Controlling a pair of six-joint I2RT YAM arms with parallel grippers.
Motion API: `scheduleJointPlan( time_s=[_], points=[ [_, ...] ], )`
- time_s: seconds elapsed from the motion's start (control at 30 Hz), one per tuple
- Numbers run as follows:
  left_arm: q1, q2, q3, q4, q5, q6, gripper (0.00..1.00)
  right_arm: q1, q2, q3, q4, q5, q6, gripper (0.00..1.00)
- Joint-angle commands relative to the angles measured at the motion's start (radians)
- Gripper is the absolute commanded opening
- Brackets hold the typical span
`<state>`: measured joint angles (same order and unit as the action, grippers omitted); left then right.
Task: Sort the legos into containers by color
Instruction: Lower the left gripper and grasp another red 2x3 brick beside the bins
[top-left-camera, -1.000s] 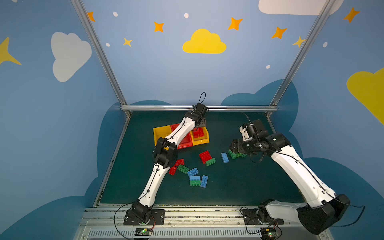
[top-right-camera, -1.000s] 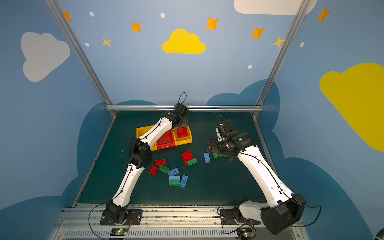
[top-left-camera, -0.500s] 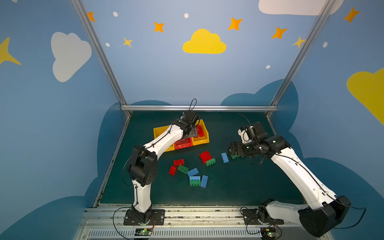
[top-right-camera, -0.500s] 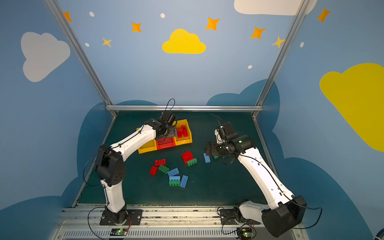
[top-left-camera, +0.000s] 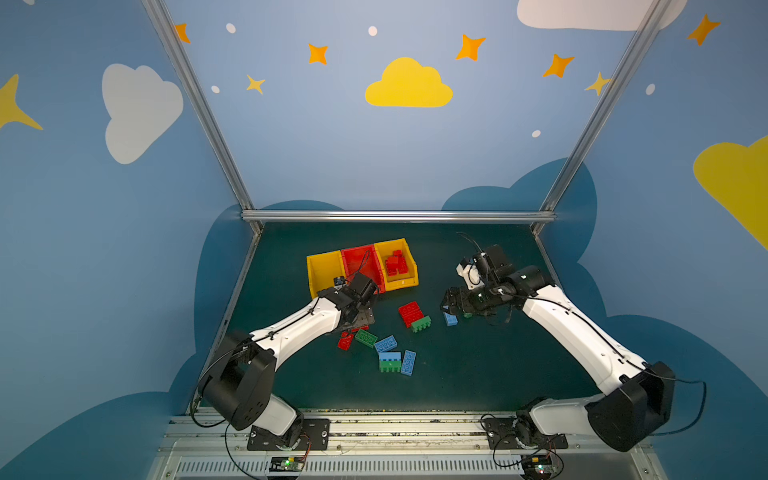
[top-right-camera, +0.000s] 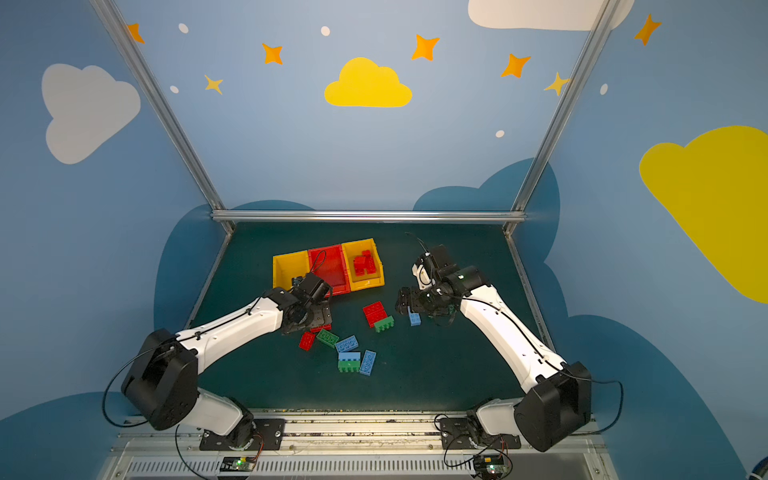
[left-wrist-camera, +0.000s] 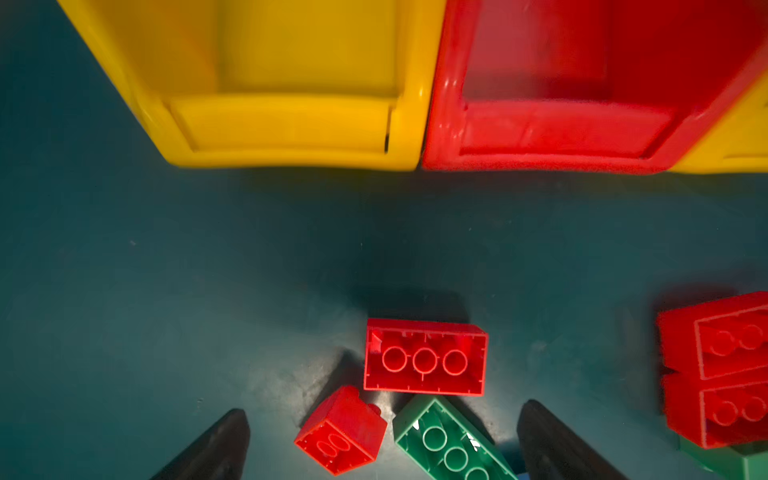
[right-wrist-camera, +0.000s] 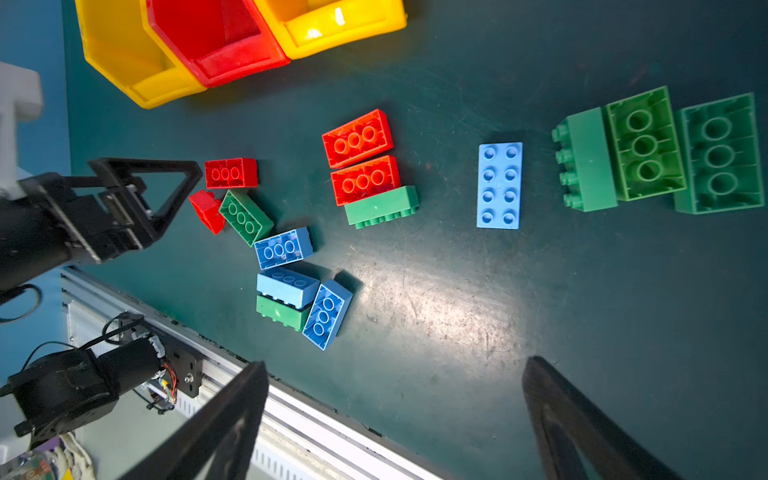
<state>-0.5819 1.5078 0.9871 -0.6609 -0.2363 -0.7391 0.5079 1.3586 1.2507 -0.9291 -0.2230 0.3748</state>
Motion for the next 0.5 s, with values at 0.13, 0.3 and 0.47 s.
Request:
scheduleJointPlan(
  time_s=[0.13,0.3,0.47],
  points=[
    [-0.008,0.089,0.02,0.077,0.031,-0.048,1.0,0.007,-0.008,0.026,-0.016,-0.015,-0.031,0.94],
    [-0.006,0.162,0.039,0.089,0.007,-0.026,1.0,0.007,-0.025,0.029,-0.034,0.008,-0.031,0.94],
    [-0.001,0.221,0.061,0.09,0.019,0.01,0.96,0.006,-0.036,0.027,-0.047,0.029,-0.024,0.94]
  ],
)
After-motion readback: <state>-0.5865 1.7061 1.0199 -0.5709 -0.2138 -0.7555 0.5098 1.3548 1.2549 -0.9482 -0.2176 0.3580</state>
